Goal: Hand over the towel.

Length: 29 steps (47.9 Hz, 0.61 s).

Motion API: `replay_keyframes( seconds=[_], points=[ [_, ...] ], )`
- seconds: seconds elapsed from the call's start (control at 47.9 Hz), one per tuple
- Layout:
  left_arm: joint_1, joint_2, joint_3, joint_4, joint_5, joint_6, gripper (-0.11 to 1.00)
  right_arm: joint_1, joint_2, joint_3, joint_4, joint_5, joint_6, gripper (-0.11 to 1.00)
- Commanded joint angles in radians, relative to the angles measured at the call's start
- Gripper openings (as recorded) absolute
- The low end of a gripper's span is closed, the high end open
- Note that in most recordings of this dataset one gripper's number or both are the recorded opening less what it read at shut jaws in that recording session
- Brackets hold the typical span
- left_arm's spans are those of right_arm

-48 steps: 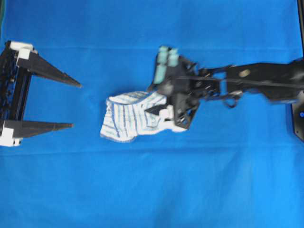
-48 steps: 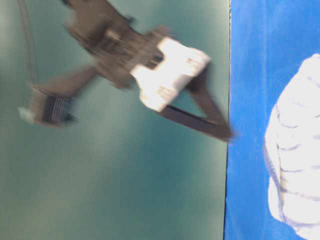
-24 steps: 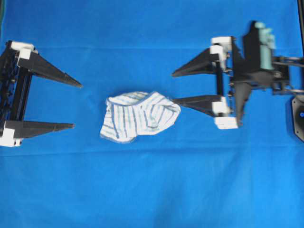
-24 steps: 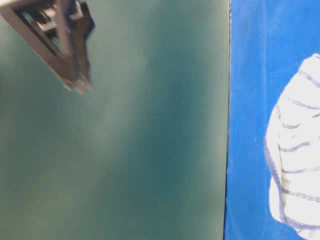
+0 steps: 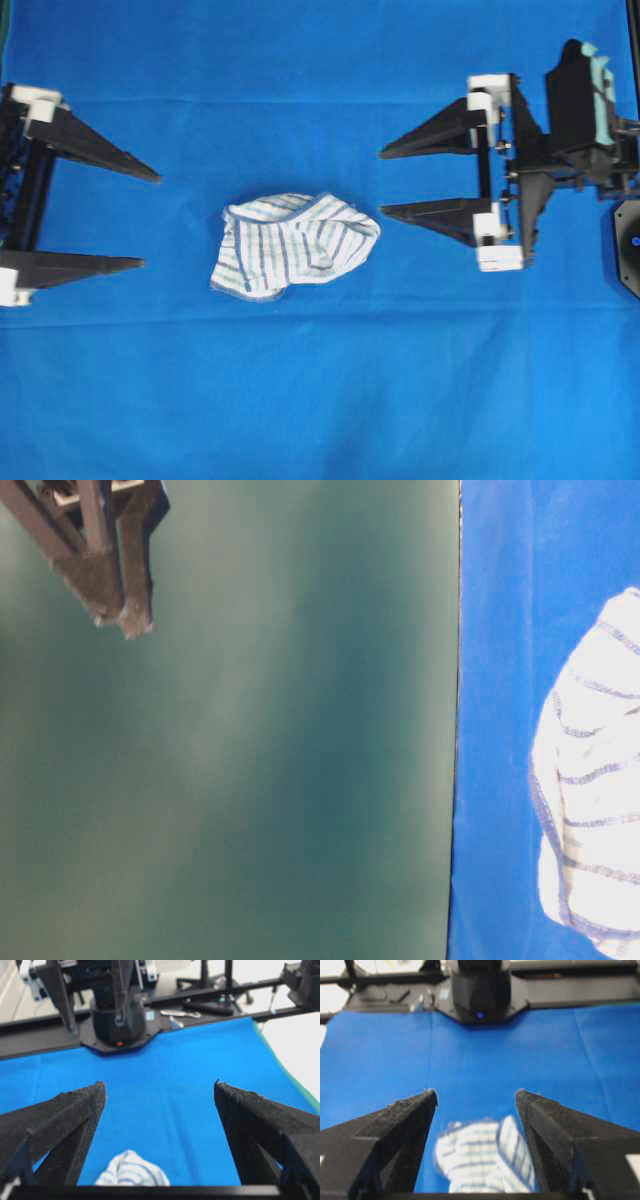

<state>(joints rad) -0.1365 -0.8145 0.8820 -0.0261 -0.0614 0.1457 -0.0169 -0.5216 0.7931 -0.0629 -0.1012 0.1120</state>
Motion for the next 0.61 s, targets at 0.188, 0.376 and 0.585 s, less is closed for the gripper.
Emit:
replay_keyframes(
  seconds=[0.188, 0.376, 0.585],
  points=[
    [0.003, -0.186, 0.048, -0.002, 0.124, 0.003, 0.93, 0.0, -0.247, 0.094, -0.002, 0.101, -0.002, 0.69],
    [0.005, -0.337, 0.17, -0.002, 0.117, 0.0, 0.93, -0.002, -0.405, 0.229, -0.003, 0.1, -0.002, 0.69],
    [0.005, -0.491, 0.319, -0.003, 0.106, -0.003, 0.93, -0.009, -0.537, 0.385, -0.002, 0.083, 0.0, 0.69]
  ],
)
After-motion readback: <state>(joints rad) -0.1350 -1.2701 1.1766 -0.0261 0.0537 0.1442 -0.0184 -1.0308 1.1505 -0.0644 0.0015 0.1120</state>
